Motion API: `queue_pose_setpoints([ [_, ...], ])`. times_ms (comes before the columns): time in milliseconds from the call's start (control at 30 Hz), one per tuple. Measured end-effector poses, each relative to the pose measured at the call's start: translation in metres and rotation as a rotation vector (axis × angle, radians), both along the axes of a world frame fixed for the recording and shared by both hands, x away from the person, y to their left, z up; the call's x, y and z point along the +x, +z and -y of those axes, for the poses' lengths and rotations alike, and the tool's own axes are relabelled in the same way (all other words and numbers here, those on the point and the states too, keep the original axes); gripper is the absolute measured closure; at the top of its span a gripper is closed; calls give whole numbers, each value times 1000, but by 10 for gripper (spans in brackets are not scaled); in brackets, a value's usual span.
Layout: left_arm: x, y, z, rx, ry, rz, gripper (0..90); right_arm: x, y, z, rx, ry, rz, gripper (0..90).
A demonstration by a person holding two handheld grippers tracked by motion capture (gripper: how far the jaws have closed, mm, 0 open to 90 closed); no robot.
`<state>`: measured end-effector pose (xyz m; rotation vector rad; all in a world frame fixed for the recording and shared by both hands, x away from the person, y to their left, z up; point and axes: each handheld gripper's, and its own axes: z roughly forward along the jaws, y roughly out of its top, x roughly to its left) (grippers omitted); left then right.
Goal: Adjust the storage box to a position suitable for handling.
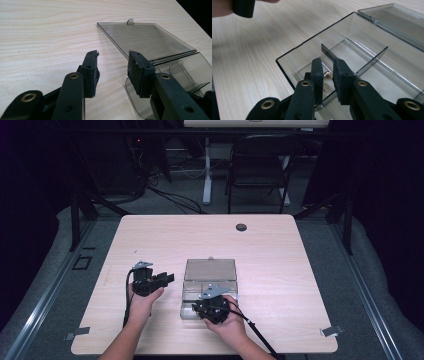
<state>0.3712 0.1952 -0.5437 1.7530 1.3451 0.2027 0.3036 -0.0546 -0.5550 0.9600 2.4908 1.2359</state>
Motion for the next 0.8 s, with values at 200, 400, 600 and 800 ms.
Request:
queue_pose_setpoints([
  [200, 0, 0, 0, -4, 5, 3, 581, 0, 7, 5, 31, -27, 31, 655],
  [400, 0, 0, 0, 10, 15, 6, 543, 6, 15, 18, 46, -87, 76, 515],
  [600, 0, 0, 0, 15, 12, 10, 522, 13, 20, 32, 58, -114, 71, 464],
  [800, 1, 0, 1, 15, 8, 13, 509, 19, 23, 43, 44, -157, 87, 460],
])
